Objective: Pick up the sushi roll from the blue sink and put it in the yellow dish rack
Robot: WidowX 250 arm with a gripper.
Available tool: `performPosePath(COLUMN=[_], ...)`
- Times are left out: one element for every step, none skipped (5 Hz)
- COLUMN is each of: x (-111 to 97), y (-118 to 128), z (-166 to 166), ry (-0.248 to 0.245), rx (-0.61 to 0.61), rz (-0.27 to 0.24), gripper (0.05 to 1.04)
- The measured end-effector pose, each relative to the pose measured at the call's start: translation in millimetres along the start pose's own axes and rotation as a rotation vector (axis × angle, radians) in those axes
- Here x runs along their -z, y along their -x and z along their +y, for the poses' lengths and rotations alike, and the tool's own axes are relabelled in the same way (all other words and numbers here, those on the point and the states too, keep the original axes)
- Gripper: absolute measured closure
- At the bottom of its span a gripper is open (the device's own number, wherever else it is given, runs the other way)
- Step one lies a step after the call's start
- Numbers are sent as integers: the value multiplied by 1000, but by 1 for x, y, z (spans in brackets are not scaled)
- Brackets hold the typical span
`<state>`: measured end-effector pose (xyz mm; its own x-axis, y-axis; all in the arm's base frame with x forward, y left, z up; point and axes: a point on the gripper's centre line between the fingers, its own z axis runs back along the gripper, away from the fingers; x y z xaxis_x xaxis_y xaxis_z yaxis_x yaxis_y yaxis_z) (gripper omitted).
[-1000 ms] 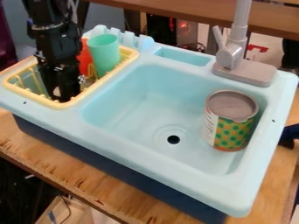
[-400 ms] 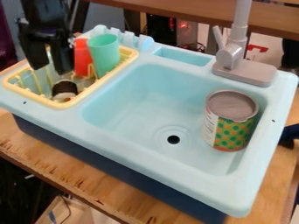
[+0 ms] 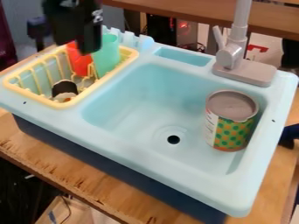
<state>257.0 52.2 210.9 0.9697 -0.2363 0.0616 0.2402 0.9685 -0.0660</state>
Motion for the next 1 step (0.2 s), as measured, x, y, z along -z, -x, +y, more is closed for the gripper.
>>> performPosePath(x=[-3], y=[1], z=[-46], ry=[6], rx=[129], rz=[9], gripper=[81])
